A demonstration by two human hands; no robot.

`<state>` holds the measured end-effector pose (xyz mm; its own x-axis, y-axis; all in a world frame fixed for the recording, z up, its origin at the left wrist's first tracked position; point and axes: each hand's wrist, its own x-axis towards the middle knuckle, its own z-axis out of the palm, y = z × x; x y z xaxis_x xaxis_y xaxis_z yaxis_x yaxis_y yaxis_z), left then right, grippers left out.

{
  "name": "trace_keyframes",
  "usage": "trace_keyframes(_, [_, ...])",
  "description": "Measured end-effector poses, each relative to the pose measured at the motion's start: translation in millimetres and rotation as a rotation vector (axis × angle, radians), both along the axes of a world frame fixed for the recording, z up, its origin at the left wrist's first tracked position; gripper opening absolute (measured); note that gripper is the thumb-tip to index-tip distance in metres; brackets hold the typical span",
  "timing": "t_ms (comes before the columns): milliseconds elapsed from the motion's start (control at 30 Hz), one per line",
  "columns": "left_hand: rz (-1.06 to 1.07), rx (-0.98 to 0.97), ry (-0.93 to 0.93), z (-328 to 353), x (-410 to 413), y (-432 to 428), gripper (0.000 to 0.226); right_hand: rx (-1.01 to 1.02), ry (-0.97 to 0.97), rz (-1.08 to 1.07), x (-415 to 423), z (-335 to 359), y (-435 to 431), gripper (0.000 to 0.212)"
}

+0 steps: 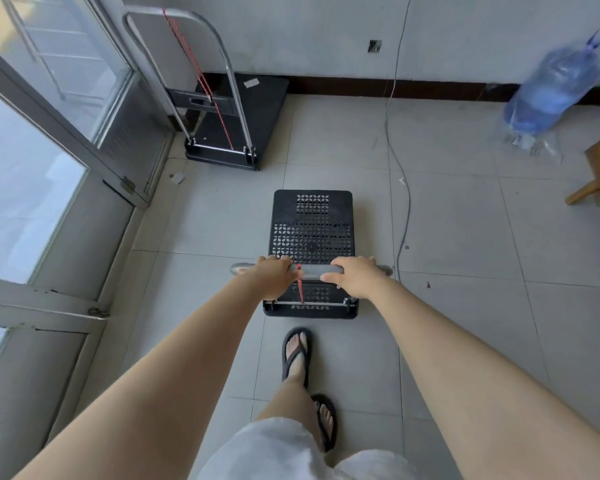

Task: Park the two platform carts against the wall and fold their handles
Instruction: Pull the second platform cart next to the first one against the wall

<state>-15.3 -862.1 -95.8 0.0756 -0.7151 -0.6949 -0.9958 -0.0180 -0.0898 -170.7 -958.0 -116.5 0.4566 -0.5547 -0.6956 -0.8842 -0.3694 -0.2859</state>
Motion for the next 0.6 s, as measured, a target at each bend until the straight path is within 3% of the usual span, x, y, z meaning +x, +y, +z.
trace_keyframes(267, [0.039, -0.007, 0.028, -14.5, 88.5, -137.1, 0.053, -0.089, -0.059, 0.022, 77.5, 1.7, -134.4, 0.060])
trace_keyframes(467, [0.105, 0.000, 0.049, -10.1, 142.5, -233.9, 0.046, -0.070, 0.032, -0.044, 136.6, -7.7, -233.4, 0.068])
trace_keyframes(600, [0.280, -0.032, 0.122, -6.8, 177.2, -297.0, 0.052, -0.105, 0.067, -0.046, 168.4, -7.0, -294.4, 0.077])
